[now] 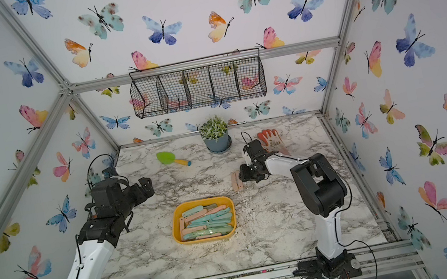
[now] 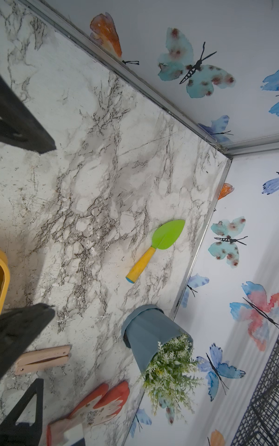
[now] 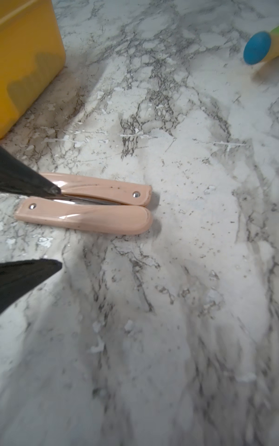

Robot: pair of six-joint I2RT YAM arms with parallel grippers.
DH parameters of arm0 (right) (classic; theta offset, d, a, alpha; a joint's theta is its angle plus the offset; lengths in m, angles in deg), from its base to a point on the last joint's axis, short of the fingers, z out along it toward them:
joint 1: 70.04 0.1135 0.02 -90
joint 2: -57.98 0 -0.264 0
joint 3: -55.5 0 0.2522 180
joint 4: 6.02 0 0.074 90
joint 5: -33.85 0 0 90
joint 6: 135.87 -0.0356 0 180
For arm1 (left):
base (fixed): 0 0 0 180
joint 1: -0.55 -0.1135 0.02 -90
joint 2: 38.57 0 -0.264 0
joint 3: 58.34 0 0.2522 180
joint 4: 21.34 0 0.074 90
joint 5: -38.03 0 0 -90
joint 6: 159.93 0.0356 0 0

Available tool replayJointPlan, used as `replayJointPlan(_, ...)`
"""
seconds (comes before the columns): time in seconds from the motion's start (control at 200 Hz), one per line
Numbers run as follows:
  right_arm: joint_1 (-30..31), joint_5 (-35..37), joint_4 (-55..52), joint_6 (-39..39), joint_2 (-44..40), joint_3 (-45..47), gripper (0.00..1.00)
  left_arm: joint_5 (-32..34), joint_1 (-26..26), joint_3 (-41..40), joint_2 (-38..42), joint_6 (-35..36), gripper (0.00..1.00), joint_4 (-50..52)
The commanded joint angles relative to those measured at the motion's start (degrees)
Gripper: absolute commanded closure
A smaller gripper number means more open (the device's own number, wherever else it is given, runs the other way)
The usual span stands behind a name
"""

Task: Take the fruit knife out of the storage box
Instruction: Place the fruit knife at the center of the board.

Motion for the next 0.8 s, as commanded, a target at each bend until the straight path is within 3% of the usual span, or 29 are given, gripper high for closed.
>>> replayJointPlan(0.0,-0.2,0.7,4.3,5.2,-6.3,1.7,0.5,-0.2,0.2,-1.0,0.9,0.4,0.02,0.0)
replayJointPlan(0.25,2.8,-2.4,6.9,17.2,-15.3,5.4,0.39,0.0,0.1,-1.0,1.4,0.4,0.02,-0.1)
replayJointPlan(0.551,17.1,0.2,5.5,31.6,-19.2,3.5,0.32,-0.4,0.1,-0.8,0.5,0.4,0.02,0.0)
replayJointPlan(0.791,21.8,-11.4,-1.4,39.3,-16.2,0.4,0.32,-1.1,0.1,-1.1,0.7,0.5,0.02,-0.1)
